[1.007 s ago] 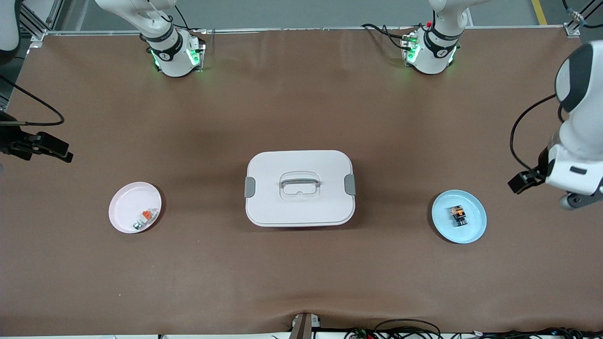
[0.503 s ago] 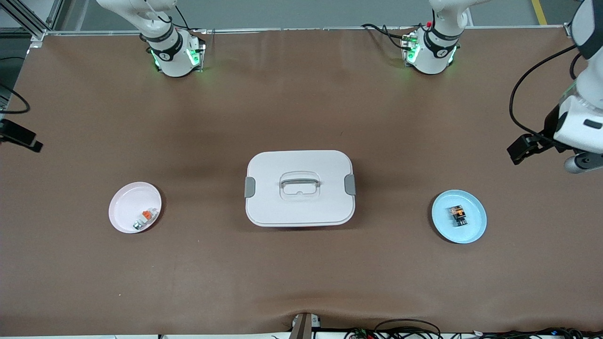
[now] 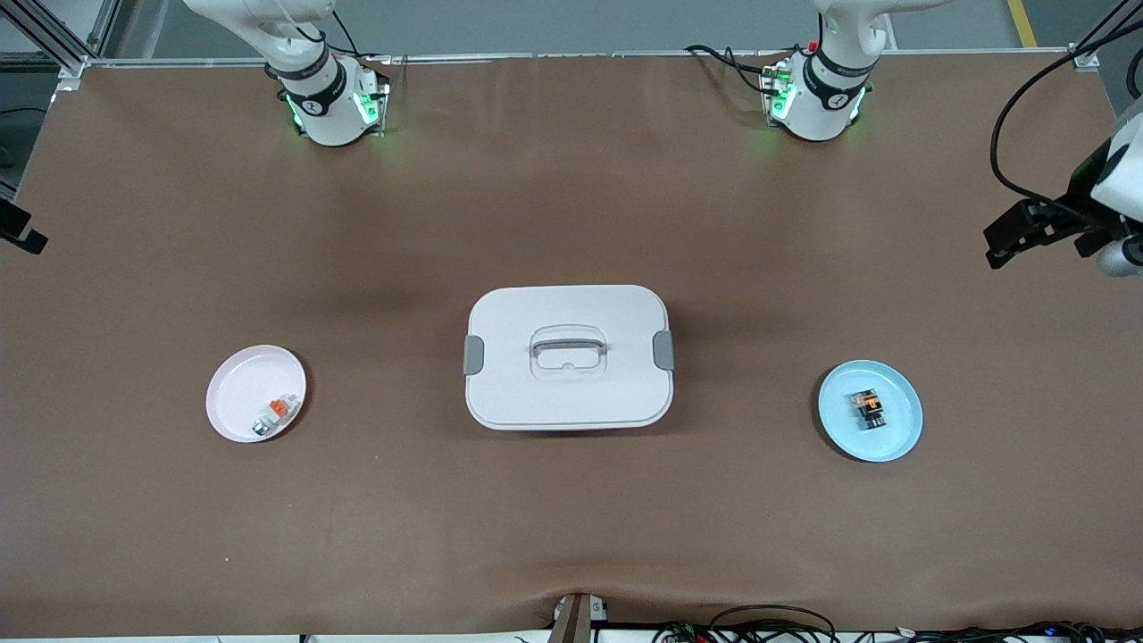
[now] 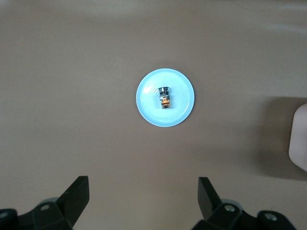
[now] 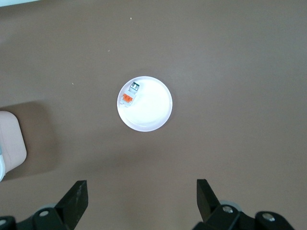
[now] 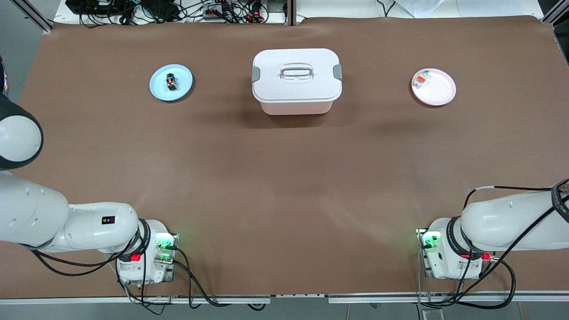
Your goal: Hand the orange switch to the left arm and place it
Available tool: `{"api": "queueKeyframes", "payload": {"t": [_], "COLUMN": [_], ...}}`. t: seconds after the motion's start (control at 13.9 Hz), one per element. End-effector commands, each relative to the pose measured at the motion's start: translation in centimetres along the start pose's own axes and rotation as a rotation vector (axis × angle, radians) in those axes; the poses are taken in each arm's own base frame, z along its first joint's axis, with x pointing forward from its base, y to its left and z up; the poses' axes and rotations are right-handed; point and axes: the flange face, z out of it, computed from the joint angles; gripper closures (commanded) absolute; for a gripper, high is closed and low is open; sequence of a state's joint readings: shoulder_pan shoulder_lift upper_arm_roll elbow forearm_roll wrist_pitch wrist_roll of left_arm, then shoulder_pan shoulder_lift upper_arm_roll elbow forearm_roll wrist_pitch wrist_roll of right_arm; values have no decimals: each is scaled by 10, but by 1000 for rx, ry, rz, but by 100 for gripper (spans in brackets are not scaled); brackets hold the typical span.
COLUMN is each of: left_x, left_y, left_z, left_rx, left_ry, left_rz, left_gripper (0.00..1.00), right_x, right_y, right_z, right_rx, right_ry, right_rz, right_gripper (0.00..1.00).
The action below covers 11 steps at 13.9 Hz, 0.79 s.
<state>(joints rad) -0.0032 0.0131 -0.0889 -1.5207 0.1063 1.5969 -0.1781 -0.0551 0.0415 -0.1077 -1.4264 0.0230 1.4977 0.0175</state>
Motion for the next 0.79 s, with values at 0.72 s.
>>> {"api": "queueKeyframes", "payload": {"t": [0.72], "left_x": [-33], "left_y": [-2], "left_z": [-19], "left_rx": [-50], "left_ry": [-50], "left_rz": [50], "left_gripper": [0], "right_x": [-17], "right_y": [-30], "right_z": [5], "right_rx": [0], "right_ry": [-69], "right_rz": [-48], "right_gripper": [0]}}
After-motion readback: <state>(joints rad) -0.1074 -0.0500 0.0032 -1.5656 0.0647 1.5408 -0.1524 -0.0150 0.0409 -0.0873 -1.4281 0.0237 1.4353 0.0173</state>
